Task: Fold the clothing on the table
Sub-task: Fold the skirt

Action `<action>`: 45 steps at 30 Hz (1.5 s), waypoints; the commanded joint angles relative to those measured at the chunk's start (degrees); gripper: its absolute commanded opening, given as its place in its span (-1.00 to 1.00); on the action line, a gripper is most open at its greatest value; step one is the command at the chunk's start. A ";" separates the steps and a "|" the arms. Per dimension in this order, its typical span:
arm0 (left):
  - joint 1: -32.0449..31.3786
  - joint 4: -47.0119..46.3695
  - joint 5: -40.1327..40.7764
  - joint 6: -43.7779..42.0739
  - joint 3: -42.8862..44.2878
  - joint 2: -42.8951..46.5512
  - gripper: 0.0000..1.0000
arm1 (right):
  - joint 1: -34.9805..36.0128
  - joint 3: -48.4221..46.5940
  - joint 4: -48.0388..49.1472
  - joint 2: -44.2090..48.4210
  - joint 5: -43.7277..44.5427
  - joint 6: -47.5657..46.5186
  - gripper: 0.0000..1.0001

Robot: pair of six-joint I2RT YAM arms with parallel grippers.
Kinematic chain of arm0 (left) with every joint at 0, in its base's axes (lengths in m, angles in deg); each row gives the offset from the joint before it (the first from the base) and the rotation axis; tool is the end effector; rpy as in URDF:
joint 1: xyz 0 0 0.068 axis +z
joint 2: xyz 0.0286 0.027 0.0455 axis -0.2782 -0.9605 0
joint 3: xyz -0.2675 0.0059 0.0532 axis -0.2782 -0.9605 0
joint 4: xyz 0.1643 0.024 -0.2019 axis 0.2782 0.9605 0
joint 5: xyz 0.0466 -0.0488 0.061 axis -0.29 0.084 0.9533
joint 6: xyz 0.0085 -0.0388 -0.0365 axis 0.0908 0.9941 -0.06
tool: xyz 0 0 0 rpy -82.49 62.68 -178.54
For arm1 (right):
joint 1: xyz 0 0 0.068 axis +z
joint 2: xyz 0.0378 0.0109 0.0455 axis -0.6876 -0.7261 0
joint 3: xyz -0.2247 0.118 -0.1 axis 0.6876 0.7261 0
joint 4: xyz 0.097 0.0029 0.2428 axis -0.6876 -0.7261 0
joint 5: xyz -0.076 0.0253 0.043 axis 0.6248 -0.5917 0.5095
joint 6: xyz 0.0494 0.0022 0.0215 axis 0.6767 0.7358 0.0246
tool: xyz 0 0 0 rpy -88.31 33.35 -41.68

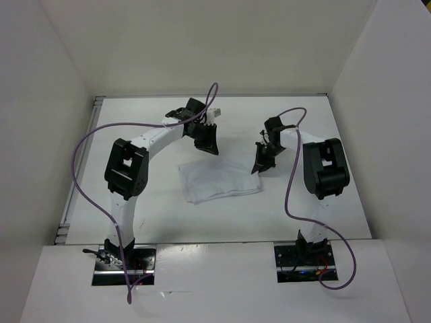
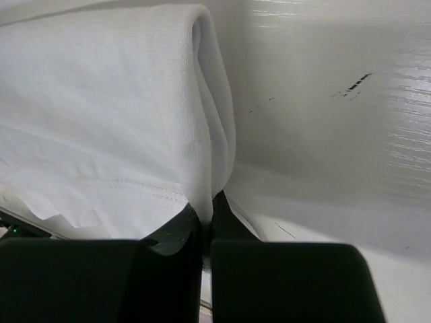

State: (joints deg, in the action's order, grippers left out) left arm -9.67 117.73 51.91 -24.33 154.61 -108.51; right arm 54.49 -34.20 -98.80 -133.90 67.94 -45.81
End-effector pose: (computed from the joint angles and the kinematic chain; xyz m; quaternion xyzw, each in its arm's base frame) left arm 0.4115 -0.2169 0.2250 0.1177 0.9209 -0.3188 0.1912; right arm 0.3585 0.0827 0.1456 0.0422 0.9779 0.1968 0.0561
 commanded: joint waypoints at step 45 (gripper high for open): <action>2.43 -5.09 0.62 7.22 0.65 -5.91 -0.53 | 15.67 -12.11 -4.83 14.52 3.90 1.32 -1.00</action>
State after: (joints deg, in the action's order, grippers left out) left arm -9.52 110.76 50.67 -15.92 156.05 -119.66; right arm 69.83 -44.36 -103.50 -119.25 72.11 -44.54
